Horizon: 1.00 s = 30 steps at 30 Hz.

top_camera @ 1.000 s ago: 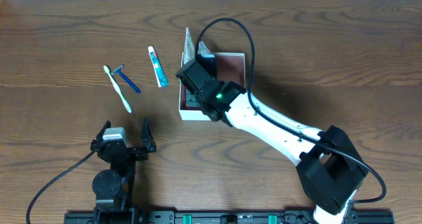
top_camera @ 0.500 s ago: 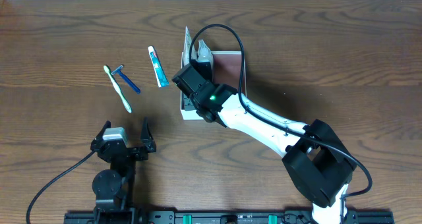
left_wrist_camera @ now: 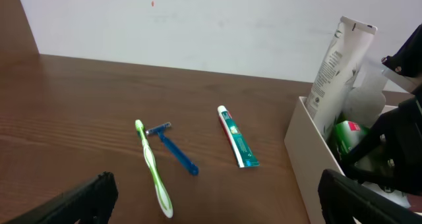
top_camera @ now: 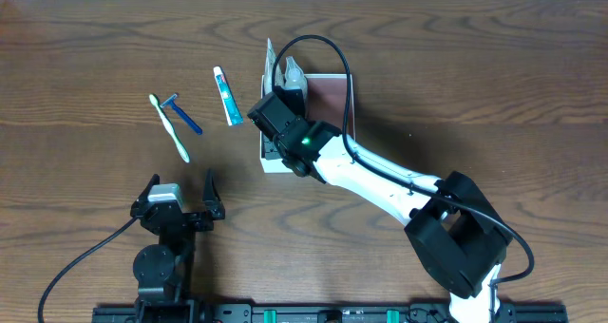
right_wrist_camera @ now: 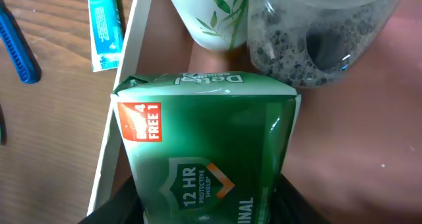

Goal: Pack container
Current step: 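Carry the Dettol bar over the box and lower it inside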

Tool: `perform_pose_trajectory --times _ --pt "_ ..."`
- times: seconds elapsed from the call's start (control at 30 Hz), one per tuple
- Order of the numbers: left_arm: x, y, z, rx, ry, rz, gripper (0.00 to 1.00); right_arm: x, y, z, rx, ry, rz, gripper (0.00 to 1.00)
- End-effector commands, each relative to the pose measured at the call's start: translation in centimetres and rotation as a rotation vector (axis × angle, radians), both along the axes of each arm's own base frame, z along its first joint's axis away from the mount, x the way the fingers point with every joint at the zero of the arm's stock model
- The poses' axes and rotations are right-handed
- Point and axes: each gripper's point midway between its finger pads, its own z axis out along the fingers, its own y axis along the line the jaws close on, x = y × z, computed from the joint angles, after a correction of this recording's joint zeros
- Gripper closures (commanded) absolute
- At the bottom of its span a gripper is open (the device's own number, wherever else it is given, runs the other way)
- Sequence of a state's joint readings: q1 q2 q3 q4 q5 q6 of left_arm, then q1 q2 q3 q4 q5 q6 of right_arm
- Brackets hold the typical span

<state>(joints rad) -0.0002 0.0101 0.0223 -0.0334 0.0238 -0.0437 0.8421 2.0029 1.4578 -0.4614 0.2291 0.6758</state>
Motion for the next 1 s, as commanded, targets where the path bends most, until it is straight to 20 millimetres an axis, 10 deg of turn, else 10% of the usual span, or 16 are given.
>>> perform_pose_trajectory --times 0.0,0.5,0.97 --pt "-0.09 0.28 -1.67 0.018 0.05 0.012 0.02 0.48 -0.22 -0.28 -0.025 -0.023 -0.007 0.78" --pt "-0.09 0.28 -1.67 0.018 0.05 0.012 0.02 0.5 -0.2 -0.26 -0.028 -0.025 0.0 0.48" --pt "-0.09 0.28 -1.67 0.018 0.05 0.012 0.02 0.78 0.11 0.15 -0.024 -0.043 0.015 0.43"
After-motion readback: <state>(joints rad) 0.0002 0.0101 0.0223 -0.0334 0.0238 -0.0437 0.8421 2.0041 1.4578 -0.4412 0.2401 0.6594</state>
